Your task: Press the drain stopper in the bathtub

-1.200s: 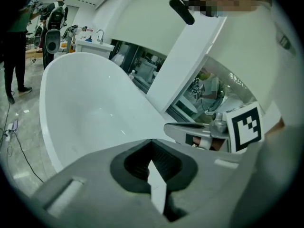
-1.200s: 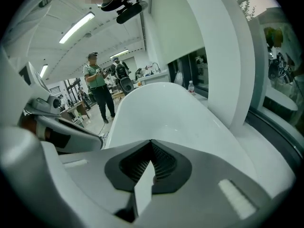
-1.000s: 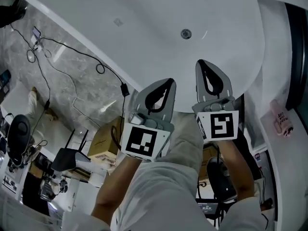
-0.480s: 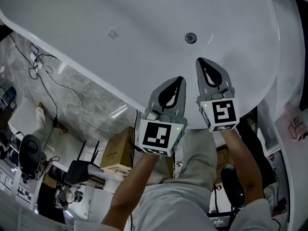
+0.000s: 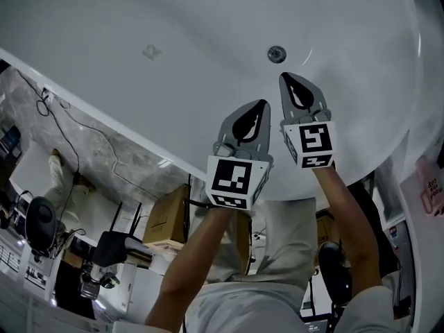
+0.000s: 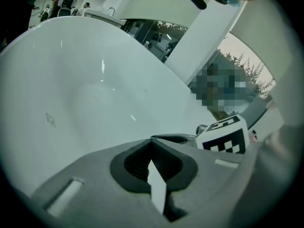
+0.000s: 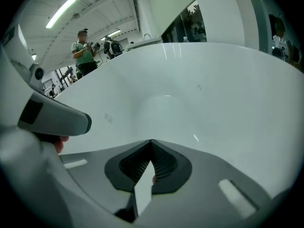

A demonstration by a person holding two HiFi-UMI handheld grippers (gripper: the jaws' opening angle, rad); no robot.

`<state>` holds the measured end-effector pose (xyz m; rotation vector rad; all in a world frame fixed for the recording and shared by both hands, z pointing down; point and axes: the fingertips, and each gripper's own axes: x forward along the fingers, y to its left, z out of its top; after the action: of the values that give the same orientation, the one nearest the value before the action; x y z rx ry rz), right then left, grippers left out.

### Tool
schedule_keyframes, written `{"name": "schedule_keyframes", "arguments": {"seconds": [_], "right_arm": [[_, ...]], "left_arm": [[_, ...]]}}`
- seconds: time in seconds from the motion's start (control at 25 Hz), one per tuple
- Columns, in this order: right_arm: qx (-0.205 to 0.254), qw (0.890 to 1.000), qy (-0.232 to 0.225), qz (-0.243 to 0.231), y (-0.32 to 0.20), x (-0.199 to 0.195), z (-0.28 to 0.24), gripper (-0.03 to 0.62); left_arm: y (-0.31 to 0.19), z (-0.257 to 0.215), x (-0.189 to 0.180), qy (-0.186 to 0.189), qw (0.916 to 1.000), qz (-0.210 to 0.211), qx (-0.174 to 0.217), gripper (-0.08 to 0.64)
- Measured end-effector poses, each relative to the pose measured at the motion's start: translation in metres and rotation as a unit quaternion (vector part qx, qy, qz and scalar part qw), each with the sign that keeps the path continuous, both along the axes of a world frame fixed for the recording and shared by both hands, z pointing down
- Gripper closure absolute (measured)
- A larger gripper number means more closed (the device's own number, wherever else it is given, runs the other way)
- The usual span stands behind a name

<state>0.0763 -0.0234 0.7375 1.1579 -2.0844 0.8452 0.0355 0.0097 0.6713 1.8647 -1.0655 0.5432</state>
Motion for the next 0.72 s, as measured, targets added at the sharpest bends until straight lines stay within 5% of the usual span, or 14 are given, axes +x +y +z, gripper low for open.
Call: {"name": "schedule_keyframes", "arguments": {"seconds": [0.72], "right_arm": [[-0.107,0.993,0.042,0.020,0.000,0.019,0.155,0.589]], "left_arm": [[0.005,0.120,0.007,-0.029,0.9969,-0.027,-0.068,0.560]]}}
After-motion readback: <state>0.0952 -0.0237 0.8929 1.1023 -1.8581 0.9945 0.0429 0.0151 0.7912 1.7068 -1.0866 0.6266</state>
